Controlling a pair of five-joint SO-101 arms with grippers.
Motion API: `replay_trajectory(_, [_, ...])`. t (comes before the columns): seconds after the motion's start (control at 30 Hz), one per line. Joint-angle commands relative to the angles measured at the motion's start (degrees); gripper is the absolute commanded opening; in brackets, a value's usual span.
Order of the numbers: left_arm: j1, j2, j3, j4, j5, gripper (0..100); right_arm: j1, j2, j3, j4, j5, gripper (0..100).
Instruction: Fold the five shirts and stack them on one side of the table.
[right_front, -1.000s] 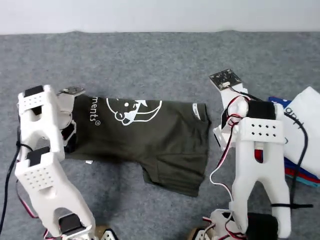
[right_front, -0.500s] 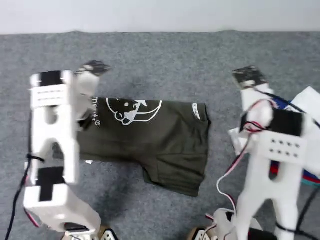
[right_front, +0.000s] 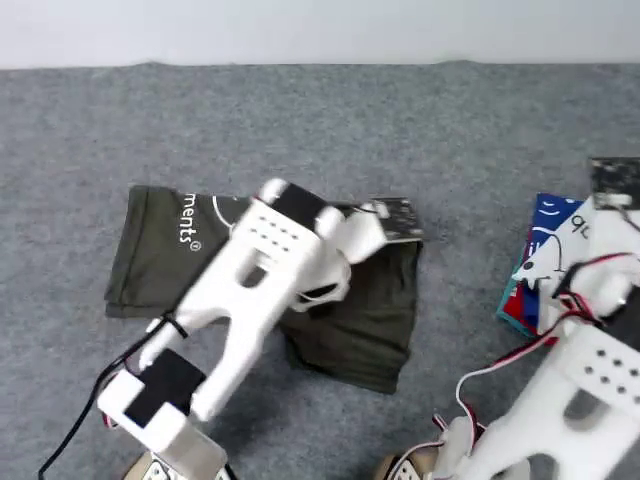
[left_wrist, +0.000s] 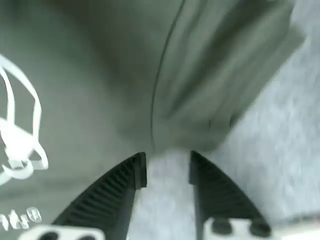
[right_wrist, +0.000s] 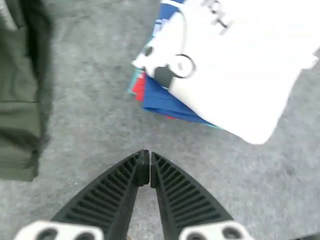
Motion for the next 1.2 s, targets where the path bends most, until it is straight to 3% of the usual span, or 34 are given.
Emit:
replay_trajectory(0.0, [4.9, 1.0, -0.1, -6.2, 2.1, 17, 3.7, -2.6, -2.7, 2.2, 0.5, 1.5])
replay_trajectory(0.23, [10.2, 11.2, -0.6, -10.1, 3.0, 11, 5.3, -3.5, -2.7, 2.2, 0.5, 1.5])
replay_trajectory(0.67, [11.4, 20.1, -0.3, -4.6, -0.5, 10, 5.2, -3.5, -2.7, 2.2, 0.5, 1.5])
replay_trajectory(1.17, [13.8, 4.1, -0.5, -2.5, 1.8, 11, 5.0, -3.3, -2.7, 2.2, 0.5, 1.5])
